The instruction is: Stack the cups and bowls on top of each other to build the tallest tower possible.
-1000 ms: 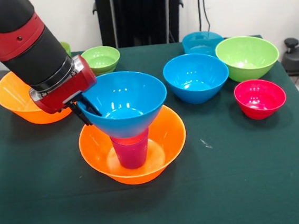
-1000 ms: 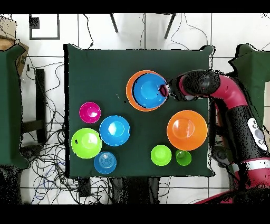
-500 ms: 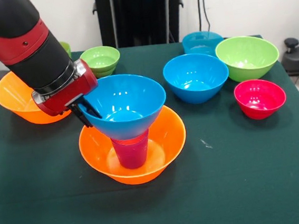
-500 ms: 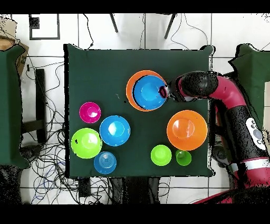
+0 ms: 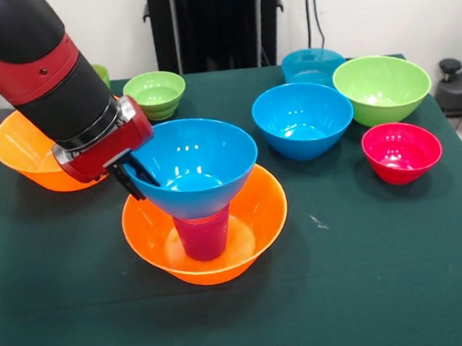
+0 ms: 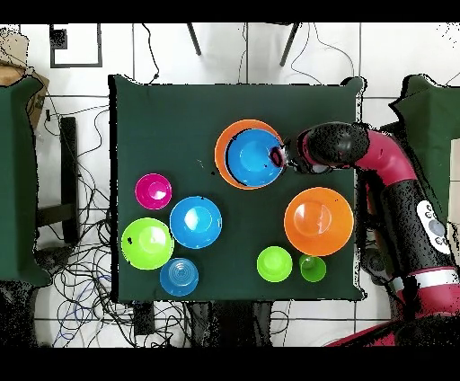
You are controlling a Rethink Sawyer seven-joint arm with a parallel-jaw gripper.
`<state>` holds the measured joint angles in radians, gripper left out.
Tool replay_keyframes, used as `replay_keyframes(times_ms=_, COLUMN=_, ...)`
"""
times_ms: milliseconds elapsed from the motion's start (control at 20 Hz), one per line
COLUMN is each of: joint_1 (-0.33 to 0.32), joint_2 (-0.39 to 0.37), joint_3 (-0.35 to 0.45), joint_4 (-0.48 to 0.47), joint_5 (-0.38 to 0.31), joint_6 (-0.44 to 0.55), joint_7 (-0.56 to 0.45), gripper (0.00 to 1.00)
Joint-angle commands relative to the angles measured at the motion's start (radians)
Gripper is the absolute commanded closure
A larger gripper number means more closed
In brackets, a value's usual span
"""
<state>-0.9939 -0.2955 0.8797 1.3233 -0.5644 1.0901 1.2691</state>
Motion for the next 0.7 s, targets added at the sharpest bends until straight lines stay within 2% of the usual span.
replay_keyframes(times_ms=50, joint_1=0.029, joint_2=0.035, joint_3=-0.034, joint_4=0.012, joint_5=-0.078, joint_6=-0.072, joint_7=-0.218, gripper=1.0)
replay_keyframes(times_ms=700, joint_1=0.036, joint_2=0.047, joint_3=-0.041, joint_4=0.005, joint_5=-0.086, joint_6=-0.089, joint_7=-0.212, gripper=1.0)
